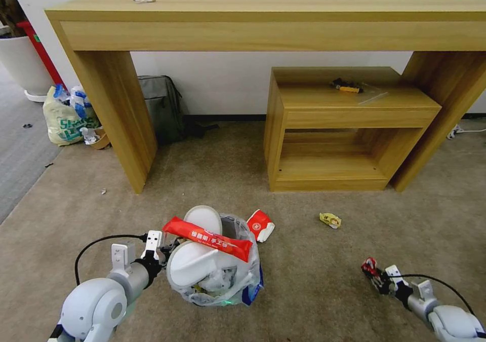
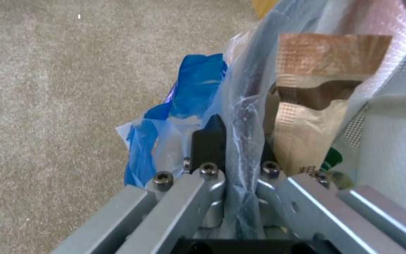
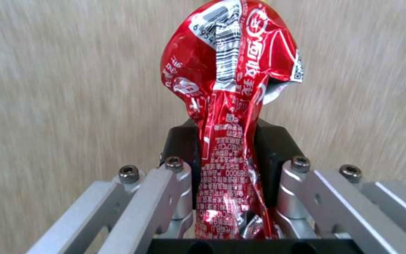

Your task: Pick up the trash bin and place the garbage on the floor into it.

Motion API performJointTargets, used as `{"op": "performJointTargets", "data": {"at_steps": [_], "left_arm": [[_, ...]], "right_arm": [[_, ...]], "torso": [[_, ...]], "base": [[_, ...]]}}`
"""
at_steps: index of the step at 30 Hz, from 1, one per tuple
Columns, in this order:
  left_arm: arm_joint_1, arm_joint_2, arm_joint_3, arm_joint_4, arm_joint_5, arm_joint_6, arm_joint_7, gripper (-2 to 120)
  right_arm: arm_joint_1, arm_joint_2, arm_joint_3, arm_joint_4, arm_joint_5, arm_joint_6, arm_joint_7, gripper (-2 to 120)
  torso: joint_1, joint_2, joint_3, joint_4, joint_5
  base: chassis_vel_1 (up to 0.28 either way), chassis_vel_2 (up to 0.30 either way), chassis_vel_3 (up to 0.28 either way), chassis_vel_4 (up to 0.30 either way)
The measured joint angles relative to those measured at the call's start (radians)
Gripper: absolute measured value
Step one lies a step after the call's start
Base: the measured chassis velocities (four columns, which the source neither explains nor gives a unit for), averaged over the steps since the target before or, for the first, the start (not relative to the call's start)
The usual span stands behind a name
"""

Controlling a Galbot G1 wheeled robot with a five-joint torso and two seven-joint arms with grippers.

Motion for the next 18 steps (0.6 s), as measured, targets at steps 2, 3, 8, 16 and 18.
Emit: {"op": "performJointTargets", "data": {"at_steps": [2,3,8,16,18], "left_arm": [[-0.003,0.000,0.002,0.005,0.000,0.000,-0.002,0],[-0.003,0.000,0.002,0.005,0.000,0.000,-0.002,0],[-0.013,-0.001,0.009,0.018,0.001,0.000,-0.005,0],[-0.021,-0.001,0.014,0.023,0.000,0.000,-0.011,0],[-0.023,0.001,0.016,0.024,0.000,0.000,-0.013,0]], "right_arm": [[-0.007,-0.005,0.022,0.084,0.001,0.006,0.000,19],[-0.007,-0.005,0.022,0.084,0.001,0.006,0.000,19],[0.009,-0.026,0.023,0.315,0.073,-0.060,0.002,19],[0.123,-0.028,-0.141,0.630,0.252,-0.179,0.092,19],[0.146,-0.025,-0.174,0.670,0.267,-0.200,0.103,19]], "torso": [[0.000,0.000,0.000,-0.0001,0.0001],[0.000,0.000,0.000,-0.0001,0.0001],[0.000,0.000,0.000,0.0001,-0.0003],[0.000,0.000,0.000,0.0004,-0.0003],[0.000,0.000,0.000,0.0005,-0.0004]], "base": [[0.000,0.000,0.000,0.000],[0.000,0.000,0.000,0.000],[0.000,0.000,0.000,0.000],[0.000,0.000,0.000,0.000],[0.000,0.000,0.000,0.000]]}}
